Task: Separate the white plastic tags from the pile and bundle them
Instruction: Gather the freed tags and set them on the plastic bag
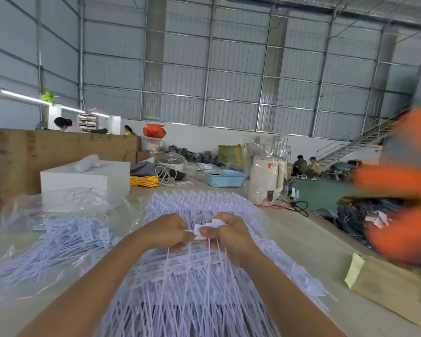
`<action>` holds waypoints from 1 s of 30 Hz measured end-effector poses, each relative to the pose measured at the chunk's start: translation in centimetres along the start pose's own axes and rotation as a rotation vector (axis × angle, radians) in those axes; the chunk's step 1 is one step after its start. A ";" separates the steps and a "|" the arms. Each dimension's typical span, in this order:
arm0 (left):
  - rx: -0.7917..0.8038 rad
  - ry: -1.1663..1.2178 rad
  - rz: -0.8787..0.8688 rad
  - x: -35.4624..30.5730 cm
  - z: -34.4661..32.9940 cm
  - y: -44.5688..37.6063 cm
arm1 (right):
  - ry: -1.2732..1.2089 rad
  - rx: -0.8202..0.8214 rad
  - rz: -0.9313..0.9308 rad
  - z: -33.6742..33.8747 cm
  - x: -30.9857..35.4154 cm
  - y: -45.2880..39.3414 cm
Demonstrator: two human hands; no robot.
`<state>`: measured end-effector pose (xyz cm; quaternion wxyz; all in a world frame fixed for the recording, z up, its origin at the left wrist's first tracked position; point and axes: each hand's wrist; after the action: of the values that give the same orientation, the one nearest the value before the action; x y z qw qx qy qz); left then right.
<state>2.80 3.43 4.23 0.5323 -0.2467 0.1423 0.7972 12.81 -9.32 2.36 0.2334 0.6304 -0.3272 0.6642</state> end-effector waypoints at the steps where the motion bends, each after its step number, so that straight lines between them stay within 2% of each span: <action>1: -0.026 0.002 -0.002 0.0 -0.1 0.0 | 0.000 0.013 -0.002 0.1 0.0 0.1; 5: -0.092 -0.049 0.007 -0.5 -0.5 -0.1 | 0.017 0.062 0.013 0.3 -0.2 0.1; 11: -0.117 0.006 0.022 -0.5 -0.9 -0.2 | 0.128 0.099 0.109 0.7 -0.6 0.1; 16: -0.171 -0.021 0.029 -0.6 -1.1 -0.3 | 0.120 0.044 0.165 0.5 -1.1 -0.2; 18: -0.189 -0.037 0.030 -0.5 -1.2 -0.4 | 0.189 0.022 0.196 0.5 -1.3 -0.4; 22: -0.174 0.138 0.021 -0.2 -1.2 -0.7 | 0.333 -0.007 0.294 0.2 -1.3 -0.5; 30: -0.129 0.360 0.032 -0.1 -0.9 -1.0 | 0.371 -0.034 0.390 0.3 -1.6 -0.4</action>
<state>3.97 3.34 3.60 0.4686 -0.4167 0.1880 0.7560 13.47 -9.12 0.87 0.1677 0.4189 -0.4053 0.7951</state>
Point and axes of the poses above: each hand's wrist, its own y-axis away from the middle knuckle, its own z-axis out of the back of the hand, x = y × z, and after that the axes turned 2 degrees about x, right-handed
